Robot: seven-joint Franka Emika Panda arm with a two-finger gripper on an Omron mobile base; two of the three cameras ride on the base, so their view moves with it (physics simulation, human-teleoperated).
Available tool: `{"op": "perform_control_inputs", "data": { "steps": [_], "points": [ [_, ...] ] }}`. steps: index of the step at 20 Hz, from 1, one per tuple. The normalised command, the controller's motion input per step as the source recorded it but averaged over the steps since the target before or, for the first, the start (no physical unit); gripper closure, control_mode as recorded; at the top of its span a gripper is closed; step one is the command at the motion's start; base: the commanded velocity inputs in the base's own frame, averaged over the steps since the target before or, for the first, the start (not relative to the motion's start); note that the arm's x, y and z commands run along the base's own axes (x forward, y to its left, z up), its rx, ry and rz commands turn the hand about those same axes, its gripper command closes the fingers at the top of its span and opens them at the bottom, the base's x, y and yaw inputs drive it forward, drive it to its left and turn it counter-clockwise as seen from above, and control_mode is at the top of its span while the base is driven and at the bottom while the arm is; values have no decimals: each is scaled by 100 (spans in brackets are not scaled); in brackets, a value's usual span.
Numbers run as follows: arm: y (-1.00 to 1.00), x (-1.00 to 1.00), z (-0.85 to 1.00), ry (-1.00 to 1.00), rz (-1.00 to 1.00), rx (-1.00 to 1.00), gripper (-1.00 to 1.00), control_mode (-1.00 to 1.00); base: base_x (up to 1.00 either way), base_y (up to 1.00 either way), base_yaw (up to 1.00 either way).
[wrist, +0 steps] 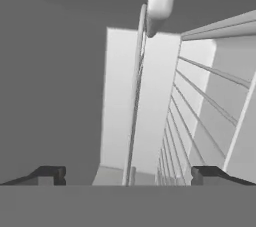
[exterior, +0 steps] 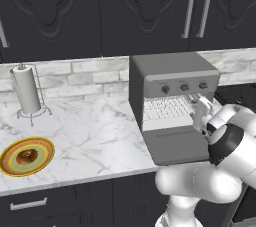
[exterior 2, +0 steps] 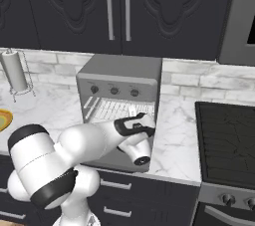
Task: Pick up the bagel from the plate, place it on the toaster oven rack, close the door, and set the timer.
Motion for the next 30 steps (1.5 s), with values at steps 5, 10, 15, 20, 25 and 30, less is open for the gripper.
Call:
{"op": "perform_control_inputs", "data": {
  "steps": [5, 10, 15, 20, 25, 30],
  "points": [
    [0, 0, 41, 2, 6, 7, -100, -100, 0, 0, 0],
    [0, 13, 1, 12, 3, 1, -100, -100, 0, 0, 0],
    [0, 20, -20, 16, 0, 0, -100, -100, 0, 0, 0],
    [0, 1, -35, 7, 1, 1, -100, -100, 0, 0, 0],
    [0, -11, -24, 0, 7, 6, -100, -100, 0, 0, 0],
    [0, -32, -13, -2, 11, 11, -100, -100, 0, 0, 0]
  ]
}}
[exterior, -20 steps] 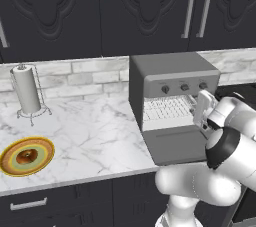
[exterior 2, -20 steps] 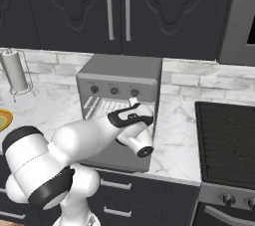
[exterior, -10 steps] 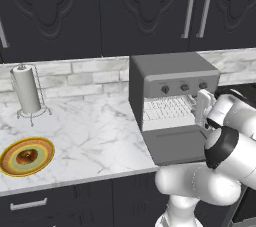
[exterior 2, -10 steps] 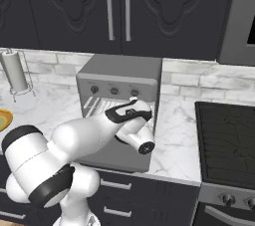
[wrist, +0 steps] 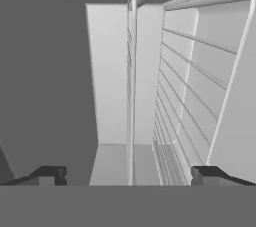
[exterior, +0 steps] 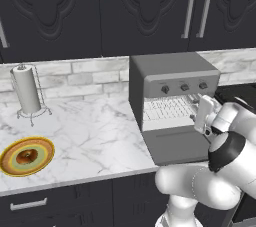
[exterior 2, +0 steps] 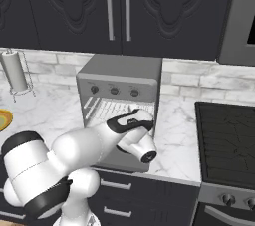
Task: Pick up the bagel from the plate, place it on the toaster oven rack, close the door, and set the timer.
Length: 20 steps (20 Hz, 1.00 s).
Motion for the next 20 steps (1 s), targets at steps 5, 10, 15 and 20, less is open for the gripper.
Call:
{"op": "perform_control_inputs", "data": {
  "steps": [5, 10, 15, 20],
  "points": [
    [0, 1, 9, -6, 8, 11, -100, -100, 0, 0, 0],
    [0, 4, 2, -1, 7, 6, -100, -100, 0, 0, 0],
    [0, 9, 0, 15, 0, 9, -100, -100, 0, 0, 0],
    [1, 4, 0, 25, 0, 11, -100, -100, 0, 0, 0]
  ]
}}
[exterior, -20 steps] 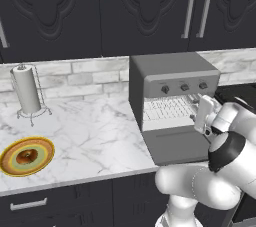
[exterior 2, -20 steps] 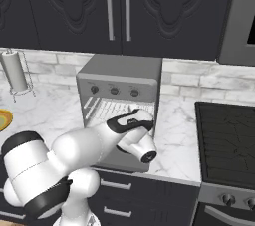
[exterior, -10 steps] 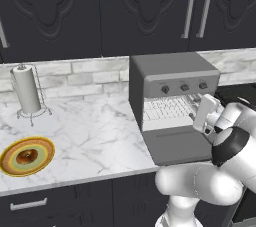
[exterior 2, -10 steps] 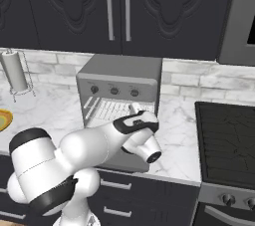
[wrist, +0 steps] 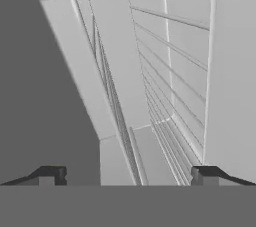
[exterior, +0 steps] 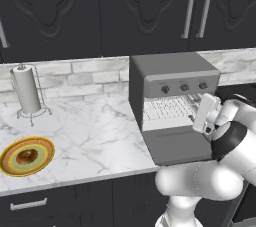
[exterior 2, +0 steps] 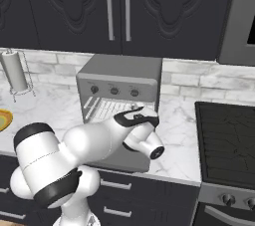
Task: Pick up the bagel from the plate, place it on the toaster oven rack, close the door, and set the timer.
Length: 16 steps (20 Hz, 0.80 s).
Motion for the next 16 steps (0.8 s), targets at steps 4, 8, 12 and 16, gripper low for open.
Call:
{"op": "perform_control_inputs", "data": {
  "steps": [4, 8, 12, 16],
  "points": [
    [4, 1, 0, 22, 0, 15, -100, -100, 0, 0, 0],
    [18, 7, 0, 15, 0, 16, -100, -100, 0, 0, 0],
    [19, 11, 0, 12, 0, 18, -100, -100, 0, 0, 0],
    [17, 30, 0, 9, -4, 19, -100, -100, 0, 0, 0]
  ]
}}
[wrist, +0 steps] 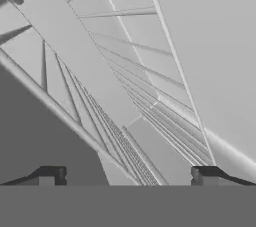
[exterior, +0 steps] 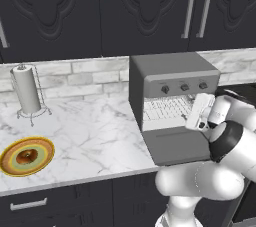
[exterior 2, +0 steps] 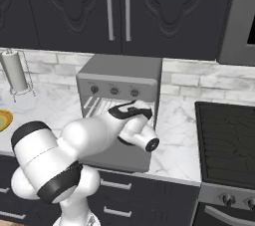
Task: Pick up the bagel from the plate, place it on the toaster oven rack, close the door, and set the timer.
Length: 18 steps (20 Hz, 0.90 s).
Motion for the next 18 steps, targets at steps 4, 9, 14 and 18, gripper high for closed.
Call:
{"op": "perform_control_inputs", "data": {
  "steps": [4, 9, 14, 18],
  "points": [
    [9, 34, -2, 12, -8, 17, -100, -100, 0, 0, 0],
    [4, 30, -5, 15, -12, 14, -100, -100, 0, 0, 0],
    [2, 4, 0, 22, -13, 7, 100, -100, 0, 0, 0],
    [-10, -35, -2, 25, -9, 2, 100, -100, 0, 0, 0]
  ]
}}
